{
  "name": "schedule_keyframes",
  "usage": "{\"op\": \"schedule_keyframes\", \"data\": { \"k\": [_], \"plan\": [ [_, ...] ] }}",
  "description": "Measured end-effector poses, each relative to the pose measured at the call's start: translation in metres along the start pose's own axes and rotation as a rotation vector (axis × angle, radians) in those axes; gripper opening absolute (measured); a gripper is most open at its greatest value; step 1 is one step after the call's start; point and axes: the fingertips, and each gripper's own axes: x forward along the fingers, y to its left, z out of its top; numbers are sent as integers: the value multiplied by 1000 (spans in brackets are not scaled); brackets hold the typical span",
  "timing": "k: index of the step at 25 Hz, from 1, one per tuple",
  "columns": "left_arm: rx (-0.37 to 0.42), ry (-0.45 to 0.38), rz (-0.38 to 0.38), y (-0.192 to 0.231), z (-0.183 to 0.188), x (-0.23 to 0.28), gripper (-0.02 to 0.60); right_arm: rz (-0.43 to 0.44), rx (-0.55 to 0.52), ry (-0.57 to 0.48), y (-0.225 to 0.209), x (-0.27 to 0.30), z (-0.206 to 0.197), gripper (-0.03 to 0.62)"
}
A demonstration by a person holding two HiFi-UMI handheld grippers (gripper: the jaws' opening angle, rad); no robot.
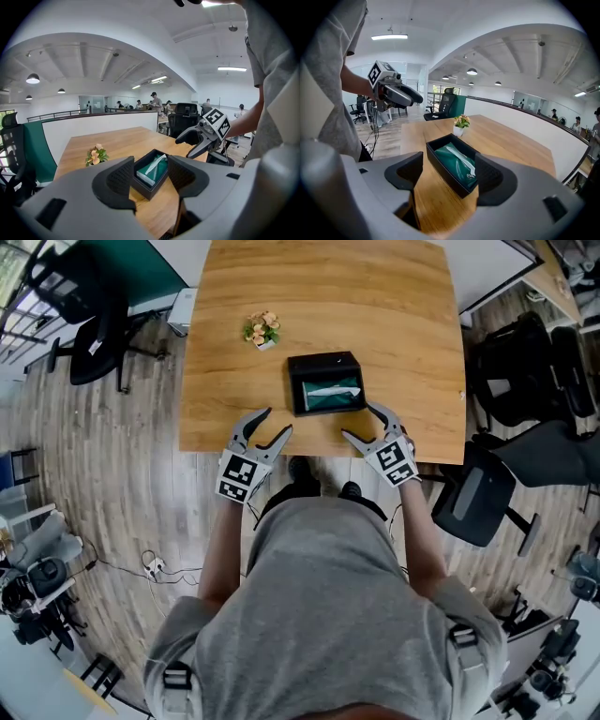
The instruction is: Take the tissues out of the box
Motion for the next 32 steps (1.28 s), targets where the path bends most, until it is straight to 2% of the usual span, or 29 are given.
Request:
{"op": "schedule_keyframes", "data": {
  "k": [6,13,26,32],
  "plan": [
    [4,-5,-48,13,-3,2,239,-13,3,14,5,20,8,355],
    [22,-21,-63,31,-7,-7,238,-42,-7,6,12,35,24,347],
    [-17,-50,-13,41,-13,-18,235,-21,-53,26,12,45,25,335],
    [-81,-40,25,49,-15,-15,233,24,-64,13,3,56,31,325]
  ]
}}
